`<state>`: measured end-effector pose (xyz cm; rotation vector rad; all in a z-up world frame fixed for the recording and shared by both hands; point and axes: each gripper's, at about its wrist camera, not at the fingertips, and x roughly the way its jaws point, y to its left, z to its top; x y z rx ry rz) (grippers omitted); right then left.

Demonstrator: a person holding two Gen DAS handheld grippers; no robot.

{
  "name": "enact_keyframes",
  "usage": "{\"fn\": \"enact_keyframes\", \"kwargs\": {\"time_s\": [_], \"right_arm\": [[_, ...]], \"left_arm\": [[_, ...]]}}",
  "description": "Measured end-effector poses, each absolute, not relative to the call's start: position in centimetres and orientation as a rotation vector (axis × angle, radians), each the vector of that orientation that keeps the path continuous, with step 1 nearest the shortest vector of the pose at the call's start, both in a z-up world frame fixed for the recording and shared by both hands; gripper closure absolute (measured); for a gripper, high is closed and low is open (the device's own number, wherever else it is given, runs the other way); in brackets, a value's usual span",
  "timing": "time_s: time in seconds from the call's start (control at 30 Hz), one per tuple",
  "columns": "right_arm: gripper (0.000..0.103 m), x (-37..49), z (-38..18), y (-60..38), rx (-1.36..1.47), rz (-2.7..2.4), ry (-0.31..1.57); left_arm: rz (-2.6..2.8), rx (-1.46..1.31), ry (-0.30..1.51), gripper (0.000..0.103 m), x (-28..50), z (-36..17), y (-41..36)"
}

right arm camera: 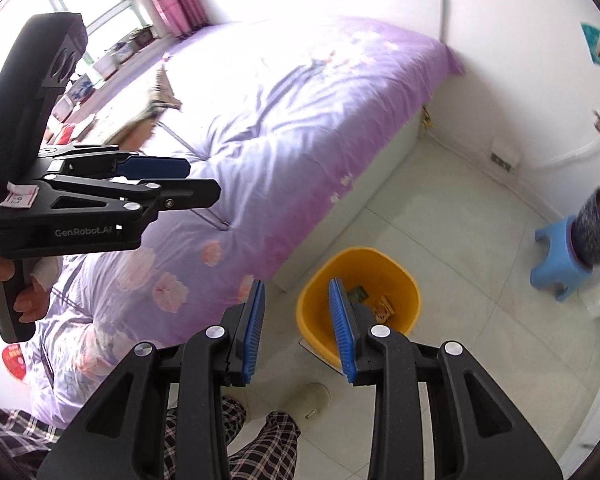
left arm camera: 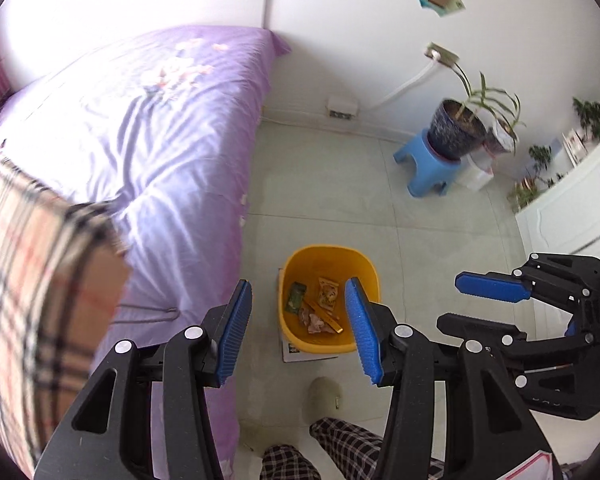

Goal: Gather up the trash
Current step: 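Move both open tools back over the plaid cloth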

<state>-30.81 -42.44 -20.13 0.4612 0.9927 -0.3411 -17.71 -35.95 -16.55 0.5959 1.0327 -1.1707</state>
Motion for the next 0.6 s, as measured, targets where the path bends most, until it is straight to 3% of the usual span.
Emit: {"fn": "enact_keyframes", "kwargs": {"time_s": [0.6], "right_arm": [[0.065, -24.1, -11.0, -33.4, 0.318, -0.101, 0.857]], "left_arm": [[-0.788, 0.314, 1.021, 0.054, -11.9, -11.5, -19.6]]}}
